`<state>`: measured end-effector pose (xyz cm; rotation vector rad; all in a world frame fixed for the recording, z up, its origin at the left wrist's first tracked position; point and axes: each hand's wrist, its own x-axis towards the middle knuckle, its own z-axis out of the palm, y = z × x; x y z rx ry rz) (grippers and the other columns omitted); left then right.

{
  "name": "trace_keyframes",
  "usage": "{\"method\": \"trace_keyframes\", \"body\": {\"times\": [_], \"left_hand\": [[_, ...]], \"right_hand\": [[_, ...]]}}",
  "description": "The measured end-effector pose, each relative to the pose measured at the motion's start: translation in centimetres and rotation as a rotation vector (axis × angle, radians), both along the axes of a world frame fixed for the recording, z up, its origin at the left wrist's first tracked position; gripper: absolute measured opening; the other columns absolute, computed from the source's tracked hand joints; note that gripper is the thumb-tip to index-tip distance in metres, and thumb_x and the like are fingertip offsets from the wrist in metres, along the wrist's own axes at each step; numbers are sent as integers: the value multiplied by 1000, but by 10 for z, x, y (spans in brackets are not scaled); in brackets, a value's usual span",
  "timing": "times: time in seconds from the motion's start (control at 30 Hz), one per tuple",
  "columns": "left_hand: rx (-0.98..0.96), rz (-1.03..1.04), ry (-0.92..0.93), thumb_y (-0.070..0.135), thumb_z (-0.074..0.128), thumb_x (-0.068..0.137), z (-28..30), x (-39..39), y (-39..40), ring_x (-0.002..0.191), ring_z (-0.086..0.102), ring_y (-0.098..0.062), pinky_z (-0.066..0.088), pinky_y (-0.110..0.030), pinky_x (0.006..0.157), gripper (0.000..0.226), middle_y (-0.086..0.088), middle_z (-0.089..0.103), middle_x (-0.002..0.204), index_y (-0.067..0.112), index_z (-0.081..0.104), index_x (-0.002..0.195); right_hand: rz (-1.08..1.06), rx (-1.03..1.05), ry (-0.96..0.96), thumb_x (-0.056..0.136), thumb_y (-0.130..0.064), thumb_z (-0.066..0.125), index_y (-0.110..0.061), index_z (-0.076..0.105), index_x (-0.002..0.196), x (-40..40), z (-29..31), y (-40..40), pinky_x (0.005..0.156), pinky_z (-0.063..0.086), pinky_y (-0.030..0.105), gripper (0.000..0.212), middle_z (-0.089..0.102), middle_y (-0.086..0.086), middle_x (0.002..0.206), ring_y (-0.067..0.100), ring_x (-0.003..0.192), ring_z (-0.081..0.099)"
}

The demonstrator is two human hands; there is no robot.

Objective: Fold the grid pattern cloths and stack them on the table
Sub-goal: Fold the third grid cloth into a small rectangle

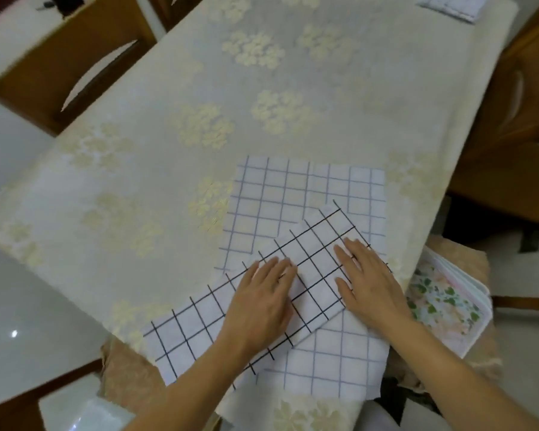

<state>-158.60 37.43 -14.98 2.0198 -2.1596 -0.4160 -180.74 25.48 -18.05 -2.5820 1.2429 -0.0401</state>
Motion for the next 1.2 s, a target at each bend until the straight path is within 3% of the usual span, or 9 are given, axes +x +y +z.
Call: {"method": "trace_keyframes", "body": {"times": [0.07, 0.17, 0.33, 0.47, 0.63, 0.8, 0.93, 1.07, 1.2], "left_hand": [[-8, -139, -7, 22, 61, 85, 0, -4, -32, 132, 50, -29, 42, -48, 110, 56, -9, 54, 142, 10, 51, 139], [-51, -317, -60, 19, 54, 84, -2, -13, -83, 125, 55, -31, 44, -48, 107, 51, -12, 59, 136, 8, 55, 134], [-114, -536, -159, 10, 66, 79, -8, -27, -152, 121, 58, -32, 43, -48, 106, 51, -15, 61, 132, 5, 58, 129], [-88, -652, -200, 12, 71, 76, -7, -29, -187, 120, 58, -31, 44, -49, 105, 56, -13, 60, 133, 7, 58, 130], [-10, -717, -228, 23, 44, 84, -1, -29, -205, 121, 57, -28, 43, -48, 107, 50, -12, 57, 136, 10, 54, 131], [-66, -746, -221, 23, 45, 87, -6, -29, -206, 116, 59, -32, 43, -49, 106, 38, -15, 60, 129, 7, 61, 117], [-122, -763, -214, 21, 65, 83, -6, -27, -204, 113, 62, -28, 39, -51, 109, 35, -11, 65, 122, 8, 65, 115], [-133, -780, -186, 18, 58, 85, 0, -30, -204, 93, 63, -24, 36, -53, 112, 20, -4, 67, 101, 13, 60, 104], [-93, -780, -198, 23, 59, 81, 5, -37, -219, 91, 63, -22, 44, -49, 104, 33, -1, 68, 99, 16, 59, 113]], "right_hand": [[-90, -12, -18, 98, -36, 37, -10, 45, 147, -8, 2, 2, 115, 36, 48, 56, 43, 11, 152, 28, 138, 44], [-206, -29, -41, 96, -36, 39, -9, 53, 140, -15, 2, -2, 109, 43, 49, 53, 51, 12, 143, 29, 131, 49], [-294, -68, -77, 96, -35, 46, -11, 56, 134, -21, -9, -14, 112, 37, 47, 46, 52, 11, 139, 29, 131, 48], [-364, -131, -112, 94, -37, 50, -12, 60, 125, -21, -7, -21, 102, 43, 45, 41, 55, 11, 123, 27, 112, 51], [-399, -126, -122, 92, -41, 52, -12, 60, 116, -20, -6, -25, 88, 45, 39, 38, 52, 8, 109, 26, 97, 51], [-398, -114, -136, 88, -44, 61, -15, 60, 107, -15, -4, -33, 91, 45, 40, 34, 53, 7, 107, 25, 97, 51], [-375, -82, -172, 85, -43, 65, -18, 62, 104, -13, -2, -36, 94, 43, 41, 31, 53, 6, 109, 24, 102, 47], [-325, -64, -199, 85, -34, 64, -19, 62, 96, -14, 0, -42, 108, 37, 46, 19, 52, 5, 110, 25, 104, 50], [-307, -76, -226, 86, -29, 65, -19, 62, 101, -17, 7, -53, 113, 33, 48, 18, 52, 2, 109, 22, 103, 50]]}}
